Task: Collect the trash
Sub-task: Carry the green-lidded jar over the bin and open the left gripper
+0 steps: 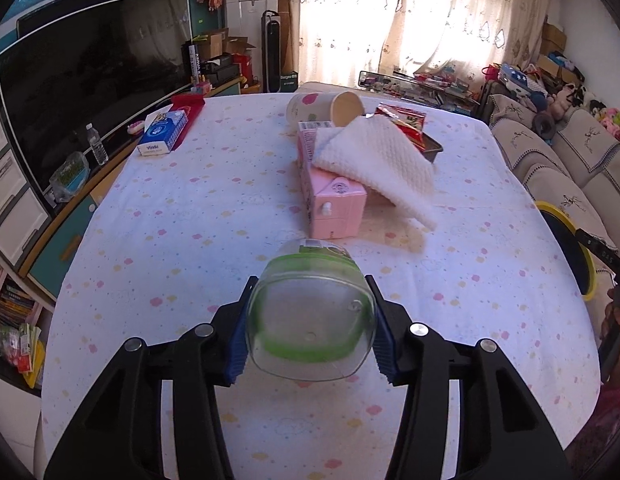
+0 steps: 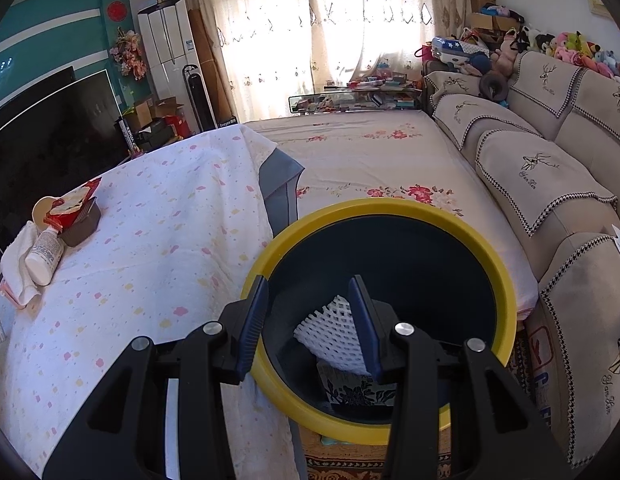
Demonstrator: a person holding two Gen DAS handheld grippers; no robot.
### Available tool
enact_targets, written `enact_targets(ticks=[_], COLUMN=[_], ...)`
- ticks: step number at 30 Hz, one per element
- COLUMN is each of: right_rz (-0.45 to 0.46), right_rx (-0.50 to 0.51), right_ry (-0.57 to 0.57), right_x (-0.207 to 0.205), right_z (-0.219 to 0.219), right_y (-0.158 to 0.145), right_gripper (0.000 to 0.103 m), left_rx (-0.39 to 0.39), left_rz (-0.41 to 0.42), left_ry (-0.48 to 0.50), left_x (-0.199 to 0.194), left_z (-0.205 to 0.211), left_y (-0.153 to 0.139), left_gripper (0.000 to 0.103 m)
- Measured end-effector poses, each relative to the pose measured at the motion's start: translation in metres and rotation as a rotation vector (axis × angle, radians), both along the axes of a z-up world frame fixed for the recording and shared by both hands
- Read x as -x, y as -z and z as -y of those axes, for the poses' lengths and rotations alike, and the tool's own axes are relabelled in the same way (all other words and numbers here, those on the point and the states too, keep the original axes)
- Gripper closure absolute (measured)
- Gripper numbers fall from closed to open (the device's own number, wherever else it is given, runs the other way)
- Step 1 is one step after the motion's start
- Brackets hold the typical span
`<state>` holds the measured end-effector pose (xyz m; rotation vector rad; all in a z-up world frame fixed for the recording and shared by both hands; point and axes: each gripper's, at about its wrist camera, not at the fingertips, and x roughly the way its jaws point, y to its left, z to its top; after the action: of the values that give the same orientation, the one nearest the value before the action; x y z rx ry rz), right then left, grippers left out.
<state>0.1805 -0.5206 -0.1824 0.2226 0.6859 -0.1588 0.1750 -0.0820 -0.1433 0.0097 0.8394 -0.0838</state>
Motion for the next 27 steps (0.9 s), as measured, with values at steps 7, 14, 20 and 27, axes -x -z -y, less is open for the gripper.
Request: enact_targets(ticks=[7,14,20,27], right_rz=[0.008,0.043,0.079,0.093], right_rx=[-0.015,-0.034,-0.012,0.009], right_ry=[0.011,0.038,0.083,0.136], right_x=[0.009,0.023,0.04,0.058], right_z=[0.008,0.022,0.035,0.057], right_y=[0.001,-0.006,-0.018,-0.025], right_gripper=[0.063,0.063,0.063,0.062], left_rx=[0.025,0.023,0.05,0.073], left_rz=[0.03,0.067,0.092,0.051], left_ry=[0.102,0.209,0.329,0.498], left_x=[0.014,0.019,0.007,-0.019], left_z=[0.033,0.075,0.132,0.222], left_y=[-0.021,-0.044,-0.061,-0.054], left_gripper=[0.053,0.053,0.053,0.053])
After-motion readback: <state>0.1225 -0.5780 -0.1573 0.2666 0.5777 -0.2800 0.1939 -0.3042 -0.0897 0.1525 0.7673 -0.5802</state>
